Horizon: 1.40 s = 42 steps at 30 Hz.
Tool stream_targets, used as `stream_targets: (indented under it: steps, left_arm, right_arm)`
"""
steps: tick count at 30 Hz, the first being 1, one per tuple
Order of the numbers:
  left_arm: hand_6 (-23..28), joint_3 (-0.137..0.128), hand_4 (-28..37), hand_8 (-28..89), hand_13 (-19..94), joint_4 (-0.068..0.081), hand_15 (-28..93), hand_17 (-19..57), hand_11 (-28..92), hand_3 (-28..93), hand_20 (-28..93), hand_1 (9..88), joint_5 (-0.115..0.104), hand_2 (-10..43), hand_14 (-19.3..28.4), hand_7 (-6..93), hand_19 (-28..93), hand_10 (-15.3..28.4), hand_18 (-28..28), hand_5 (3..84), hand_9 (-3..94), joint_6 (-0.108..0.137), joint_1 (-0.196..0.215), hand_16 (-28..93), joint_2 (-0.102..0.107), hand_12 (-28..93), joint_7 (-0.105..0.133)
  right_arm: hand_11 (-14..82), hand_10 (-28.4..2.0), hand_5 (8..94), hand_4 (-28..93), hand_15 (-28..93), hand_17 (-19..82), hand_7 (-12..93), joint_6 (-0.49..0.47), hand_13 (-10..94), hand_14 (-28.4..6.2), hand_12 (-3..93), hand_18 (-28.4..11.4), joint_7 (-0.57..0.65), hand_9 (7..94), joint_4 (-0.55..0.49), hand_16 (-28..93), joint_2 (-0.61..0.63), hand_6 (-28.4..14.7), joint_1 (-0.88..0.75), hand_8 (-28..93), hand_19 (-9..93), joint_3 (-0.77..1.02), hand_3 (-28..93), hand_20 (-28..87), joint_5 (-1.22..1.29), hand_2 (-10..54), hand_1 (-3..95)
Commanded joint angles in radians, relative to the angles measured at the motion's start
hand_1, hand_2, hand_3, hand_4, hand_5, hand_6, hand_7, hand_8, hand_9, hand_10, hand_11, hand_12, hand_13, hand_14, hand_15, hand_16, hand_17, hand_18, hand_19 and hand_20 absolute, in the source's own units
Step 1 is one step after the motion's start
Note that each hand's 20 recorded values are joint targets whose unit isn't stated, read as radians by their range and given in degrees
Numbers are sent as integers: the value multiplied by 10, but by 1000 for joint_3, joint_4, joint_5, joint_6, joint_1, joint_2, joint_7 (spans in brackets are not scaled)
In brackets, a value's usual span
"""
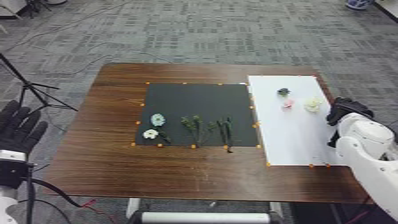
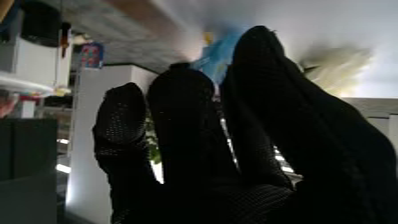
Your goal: Arrange flowers
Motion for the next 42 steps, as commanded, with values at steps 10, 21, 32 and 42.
stream_targets:
  steps: [10, 21, 32, 42]
  left_arm:
    - [73, -4, -283, -69, 216, -8, 260, -43, 135, 664, 116, 215, 0, 204, 131, 96, 228, 132, 104, 352, 305, 8, 4, -34, -4, 126, 0]
    - [74, 0, -283, -70, 216, -9, 260, -43, 136, 664, 115, 216, -4, 203, 131, 97, 228, 133, 104, 352, 305, 9, 0, -35, -6, 126, 1]
    - [74, -8, -283, -70, 216, -14, 260, -43, 137, 665, 115, 216, -5, 203, 130, 98, 229, 134, 104, 352, 306, 6, 12, -35, -11, 126, 6]
    - [74, -23, -283, -70, 216, -14, 259, -43, 136, 666, 115, 215, 5, 202, 130, 98, 229, 133, 104, 352, 305, -1, 10, -35, -17, 126, -2]
  right_arm:
    - [86, -94, 667, -283, 663, 374, 165, -70, 729, -45, 303, -229, -36, 765, 15, 404, 17, -10, -4, -116, 849, 9, 679, 408, -42, -95, 641]
    - [92, -87, 660, -283, 655, 368, 170, -72, 723, -42, 329, -231, -46, 779, 26, 407, 17, -9, -8, -117, 849, -3, 661, 419, -47, -95, 648]
    - [177, -69, 775, -283, 701, 399, 330, -40, 773, -61, 481, -234, -49, 874, 16, 341, 15, 6, -25, 75, 872, -11, 639, 420, -60, -95, 646]
    - [185, -71, 779, -283, 698, 408, 335, 167, 780, -61, 504, -238, -51, 879, -268, 341, 30, -2, -255, 131, 882, 158, 670, 414, -80, -95, 635]
